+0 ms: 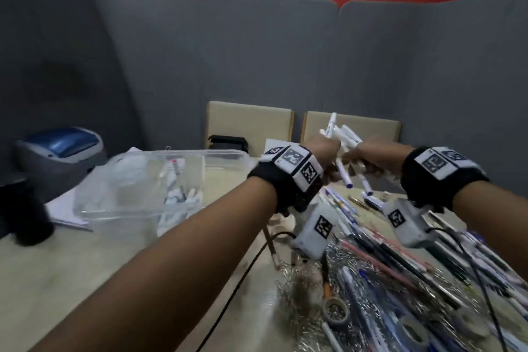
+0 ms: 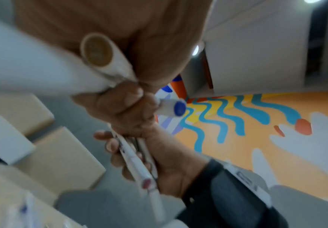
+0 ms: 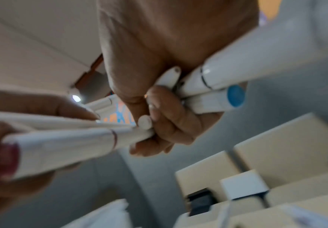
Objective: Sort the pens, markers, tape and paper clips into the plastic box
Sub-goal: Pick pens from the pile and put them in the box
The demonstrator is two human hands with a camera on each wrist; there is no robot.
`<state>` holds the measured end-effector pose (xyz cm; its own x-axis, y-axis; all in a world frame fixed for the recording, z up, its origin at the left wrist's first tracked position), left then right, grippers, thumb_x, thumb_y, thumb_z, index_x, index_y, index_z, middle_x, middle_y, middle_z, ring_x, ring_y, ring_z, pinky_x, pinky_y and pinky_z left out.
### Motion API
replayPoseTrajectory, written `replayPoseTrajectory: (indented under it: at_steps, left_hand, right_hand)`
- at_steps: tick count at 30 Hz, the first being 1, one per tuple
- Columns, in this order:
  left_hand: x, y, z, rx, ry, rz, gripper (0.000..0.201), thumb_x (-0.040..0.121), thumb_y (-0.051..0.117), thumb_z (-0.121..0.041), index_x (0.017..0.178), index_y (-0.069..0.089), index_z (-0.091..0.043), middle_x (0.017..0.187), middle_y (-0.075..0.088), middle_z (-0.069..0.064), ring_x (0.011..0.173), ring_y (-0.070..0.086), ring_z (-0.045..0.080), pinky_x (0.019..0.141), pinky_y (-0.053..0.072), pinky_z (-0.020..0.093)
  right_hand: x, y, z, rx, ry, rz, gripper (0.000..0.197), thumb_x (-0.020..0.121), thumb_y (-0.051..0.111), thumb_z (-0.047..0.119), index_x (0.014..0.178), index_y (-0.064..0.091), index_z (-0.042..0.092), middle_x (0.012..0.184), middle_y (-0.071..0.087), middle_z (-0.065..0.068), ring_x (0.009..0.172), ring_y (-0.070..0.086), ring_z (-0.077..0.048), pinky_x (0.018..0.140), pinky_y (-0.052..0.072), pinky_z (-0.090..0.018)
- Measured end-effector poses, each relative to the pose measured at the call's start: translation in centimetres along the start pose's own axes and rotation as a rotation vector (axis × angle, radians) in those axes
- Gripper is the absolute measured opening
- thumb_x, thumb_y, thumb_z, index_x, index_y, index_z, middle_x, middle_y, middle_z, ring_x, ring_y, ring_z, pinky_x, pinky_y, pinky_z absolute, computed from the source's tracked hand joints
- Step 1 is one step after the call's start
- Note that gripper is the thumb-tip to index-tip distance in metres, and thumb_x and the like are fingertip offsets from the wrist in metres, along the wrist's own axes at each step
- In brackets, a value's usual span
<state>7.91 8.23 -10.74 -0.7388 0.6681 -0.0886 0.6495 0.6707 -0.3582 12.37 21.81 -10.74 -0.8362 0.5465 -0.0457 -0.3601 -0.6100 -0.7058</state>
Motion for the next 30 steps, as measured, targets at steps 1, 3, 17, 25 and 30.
replayPoseTrajectory:
  at_steps: [1,3,17,25,30]
  left_hand:
    - [-1.0,-1.7,-0.1,-0.076,-0.030,0.017,0.028,0.100,0.032,-0.015,0.081,0.048,-0.002,0.044,0.047,0.007,0.021,0.039,0.010,0.033,0.029,0.011]
    - [-3.0,-5.7,0.3,-0.044,0.000,-0.012,0.033,0.099,0.031,-0.016,0.071,0.043,-0.005,0.044,0.047,0.008,0.023,0.038,0.012,0.035,0.027,0.008]
    - [-9.1,-23.5,9.4,-0.009,-0.295,-0.333,0.018,0.102,0.040,-0.019,0.092,0.047,-0.005,0.066,0.054,0.010,0.033,0.053,0.015,0.036,0.041,0.017]
    - [-9.0,-21.8,9.3,-0.087,-0.272,-0.335,0.015,0.101,0.037,-0.011,0.101,0.048,-0.001,0.069,0.052,0.013,0.036,0.051,0.017,0.034,0.042,0.017]
    - [-9.2,-21.2,10.0,-0.068,-0.283,-0.326,0.016,0.099,0.034,-0.006,0.098,0.049,0.000,0.065,0.051,0.012,0.028,0.050,0.014,0.034,0.041,0.017]
  right_hand:
    - [-0.5,0.9,2.0,0.062,-0.022,0.032,0.033,0.091,0.054,0.011,0.059,0.048,0.010,0.033,0.046,0.004,0.023,0.027,-0.005,0.033,0.016,-0.013]
    - [-1.0,3.2,5.5,0.146,-0.031,0.128,0.034,0.096,0.050,0.014,0.062,0.047,0.009,0.036,0.048,0.001,0.021,0.029,-0.005,0.031,0.016,-0.011]
    - [-5.1,16.2,18.4,0.080,-0.114,0.335,0.019,0.093,0.055,0.013,0.075,0.048,0.008,0.041,0.052,-0.003,0.024,0.034,-0.007,0.030,0.022,-0.010]
    - [-5.1,18.8,18.6,-0.103,-0.176,0.291,0.028,0.090,0.052,0.004,0.067,0.043,0.017,0.059,0.061,-0.010,0.024,0.045,-0.008,0.032,0.033,-0.014]
    - [-4.2,19.6,19.1,-0.165,-0.247,0.227,0.020,0.088,0.056,0.009,0.069,0.051,0.011,0.067,0.060,-0.008,0.055,0.060,-0.017,0.048,0.054,-0.021]
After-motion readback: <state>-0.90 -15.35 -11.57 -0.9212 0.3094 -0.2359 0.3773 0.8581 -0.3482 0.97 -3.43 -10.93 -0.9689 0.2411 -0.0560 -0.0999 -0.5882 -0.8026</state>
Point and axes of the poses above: each hand's wrist, its own x-axis towards the middle knuckle, its own y-axis out of the palm, z = x × y, the point moved 2 cm from there along x, towards the middle knuckle
